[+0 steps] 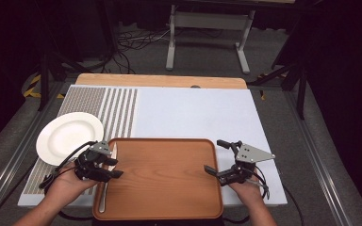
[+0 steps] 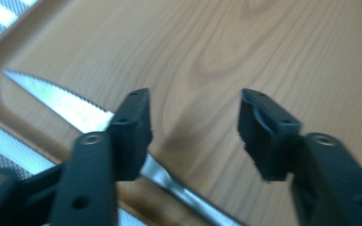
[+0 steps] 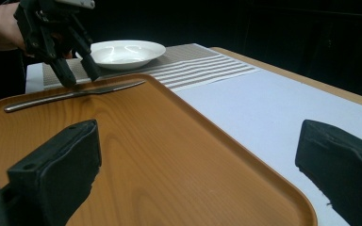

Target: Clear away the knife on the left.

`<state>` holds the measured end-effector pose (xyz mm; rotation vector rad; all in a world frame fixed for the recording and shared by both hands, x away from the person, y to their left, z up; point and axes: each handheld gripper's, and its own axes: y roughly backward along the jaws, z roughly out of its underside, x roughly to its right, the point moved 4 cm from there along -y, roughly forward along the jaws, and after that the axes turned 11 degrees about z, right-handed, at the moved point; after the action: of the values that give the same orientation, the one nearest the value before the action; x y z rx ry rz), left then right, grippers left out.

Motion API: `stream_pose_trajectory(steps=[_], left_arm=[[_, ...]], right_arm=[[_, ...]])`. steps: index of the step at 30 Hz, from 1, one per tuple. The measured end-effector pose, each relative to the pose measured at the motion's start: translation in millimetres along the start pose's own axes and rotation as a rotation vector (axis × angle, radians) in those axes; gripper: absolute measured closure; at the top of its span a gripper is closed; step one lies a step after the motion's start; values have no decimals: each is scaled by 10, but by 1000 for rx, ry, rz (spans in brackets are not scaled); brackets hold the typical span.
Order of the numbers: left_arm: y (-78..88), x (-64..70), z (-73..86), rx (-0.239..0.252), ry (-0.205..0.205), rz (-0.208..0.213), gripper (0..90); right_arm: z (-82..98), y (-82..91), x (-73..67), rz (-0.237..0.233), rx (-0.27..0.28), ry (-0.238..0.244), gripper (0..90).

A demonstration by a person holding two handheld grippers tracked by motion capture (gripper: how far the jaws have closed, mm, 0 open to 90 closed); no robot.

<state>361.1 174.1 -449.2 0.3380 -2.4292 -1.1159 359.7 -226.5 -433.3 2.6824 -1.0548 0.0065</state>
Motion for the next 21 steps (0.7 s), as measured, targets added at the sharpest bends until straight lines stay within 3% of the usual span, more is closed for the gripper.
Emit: stream_pose_trajectory(steps=[1,8,11,12,13,14,17,18,20,21], left_arm=[[12,7,-13,18,-4,3,328],[90,28,-51,92,-38,11,176],[154,43,-53,166,-61,7,118],[154,43,-53,166,-61,7,101],[192,51,-49,205,-75,-1,78],[192,51,-49,205,-75,-1,61],[261,71,-20,289,-105,-20,41],[261,71,-20,289,-105,-20,39],[294,78,5,336,-125,-33,39],[321,81,40,384,-148,-50,36]], right_arm=[[-1,4,2,2,1,1,14],[3,-2,-1,0,-1,0,14],[4,-1,-5,-1,-1,0,14],[4,-1,-5,-1,-1,0,14],[3,1,-8,-1,0,2,14],[3,1,-8,-1,0,2,14],[-2,3,-8,-1,5,1,14],[-2,3,-8,-1,5,1,14],[-1,2,-9,-1,5,1,14],[-2,3,-10,-1,6,1,14]])
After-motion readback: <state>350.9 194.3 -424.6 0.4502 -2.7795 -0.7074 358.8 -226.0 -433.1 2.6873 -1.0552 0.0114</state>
